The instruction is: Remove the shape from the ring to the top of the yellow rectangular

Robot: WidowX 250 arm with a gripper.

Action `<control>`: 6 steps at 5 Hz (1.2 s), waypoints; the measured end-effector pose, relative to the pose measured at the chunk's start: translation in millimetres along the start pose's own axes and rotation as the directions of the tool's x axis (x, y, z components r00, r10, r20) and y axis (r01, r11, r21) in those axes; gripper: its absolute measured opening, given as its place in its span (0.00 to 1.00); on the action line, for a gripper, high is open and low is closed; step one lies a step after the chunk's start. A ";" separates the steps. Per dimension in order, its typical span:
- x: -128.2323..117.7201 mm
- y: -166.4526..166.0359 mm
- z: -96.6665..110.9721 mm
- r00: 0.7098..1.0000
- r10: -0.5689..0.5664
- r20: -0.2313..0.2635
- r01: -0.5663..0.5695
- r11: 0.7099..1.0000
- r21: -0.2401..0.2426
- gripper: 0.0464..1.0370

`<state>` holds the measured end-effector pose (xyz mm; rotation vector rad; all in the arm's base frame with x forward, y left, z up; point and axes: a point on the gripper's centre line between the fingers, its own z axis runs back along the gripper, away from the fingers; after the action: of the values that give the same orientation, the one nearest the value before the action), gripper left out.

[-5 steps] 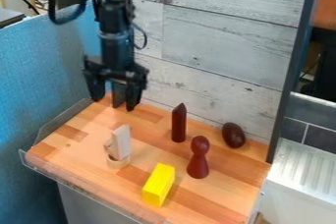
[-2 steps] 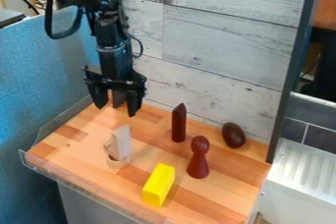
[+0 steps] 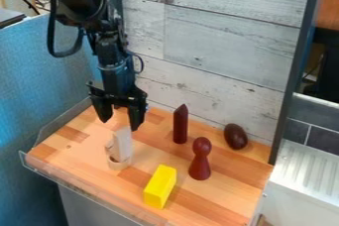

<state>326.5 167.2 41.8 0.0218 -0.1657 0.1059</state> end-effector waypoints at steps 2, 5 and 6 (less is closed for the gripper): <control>-2.4 1.1 -22.2 1.000 -0.014 0.002 0.014 0.997 0.074 0.96; -6.7 -3.9 -38.6 1.000 0.004 -0.014 -0.002 0.990 0.141 0.34; -9.2 -7.4 -1.7 0.998 0.025 0.052 -0.031 0.991 0.133 0.25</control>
<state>318.5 159.0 38.5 0.1556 -0.2085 0.1446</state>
